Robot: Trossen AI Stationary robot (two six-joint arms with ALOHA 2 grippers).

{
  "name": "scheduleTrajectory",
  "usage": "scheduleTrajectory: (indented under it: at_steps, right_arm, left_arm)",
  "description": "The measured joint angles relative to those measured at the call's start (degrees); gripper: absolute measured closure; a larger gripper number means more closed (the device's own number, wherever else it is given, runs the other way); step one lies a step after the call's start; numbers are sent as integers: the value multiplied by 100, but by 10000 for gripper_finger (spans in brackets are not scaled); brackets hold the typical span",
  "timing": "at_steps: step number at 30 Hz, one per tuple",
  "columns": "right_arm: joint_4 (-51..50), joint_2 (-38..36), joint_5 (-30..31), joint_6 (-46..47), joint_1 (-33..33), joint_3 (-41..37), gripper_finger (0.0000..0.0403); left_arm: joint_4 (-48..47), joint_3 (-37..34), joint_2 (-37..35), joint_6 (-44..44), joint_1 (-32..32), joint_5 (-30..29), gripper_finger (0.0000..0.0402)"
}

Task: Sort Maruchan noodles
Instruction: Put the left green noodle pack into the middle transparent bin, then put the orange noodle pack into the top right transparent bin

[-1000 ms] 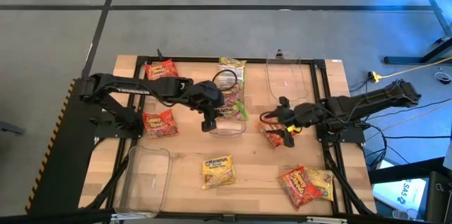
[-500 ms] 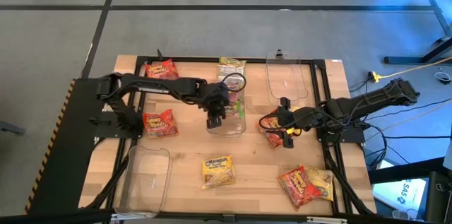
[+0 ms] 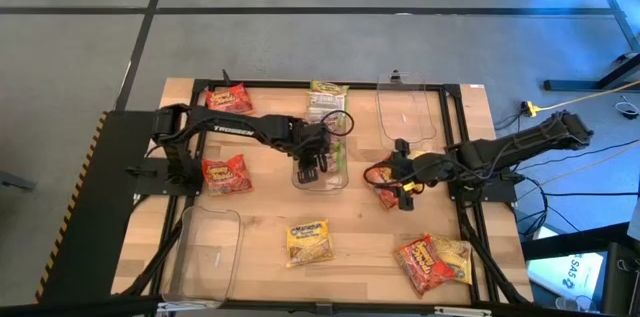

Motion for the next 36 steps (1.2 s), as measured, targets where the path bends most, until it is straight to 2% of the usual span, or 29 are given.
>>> scheduleTrajectory:
  at_steps: [7, 13, 19, 26, 30, 36]
  right_arm:
    - [-63, 306, 19, 4, 0, 0, 160]
    - [-27, 337, 162, -42, 0, 0, 160]
    - [-144, 331, 286, -103, 0, 2, 160]
    - [-486, 289, -221, 287, 28, 2, 160]
    - [-507, 287, -130, 358, 237, 2, 160]
    - [-621, 287, -80, 986, 932, 2, 160]
  left_arm:
    - [15, 3, -28, -274, 0, -15, 212]
    - [-299, 1, -516, -291, -1, -64, 208]
    - [-169, -53, -1319, -448, -244, -164, 208]
    - [1411, -944, -1907, -811, -1267, -578, 208]
    - [2606, -1540, -1987, -1072, -1858, -898, 208]
    - [3947, -2002, -1881, -1209, -2480, -923, 207]
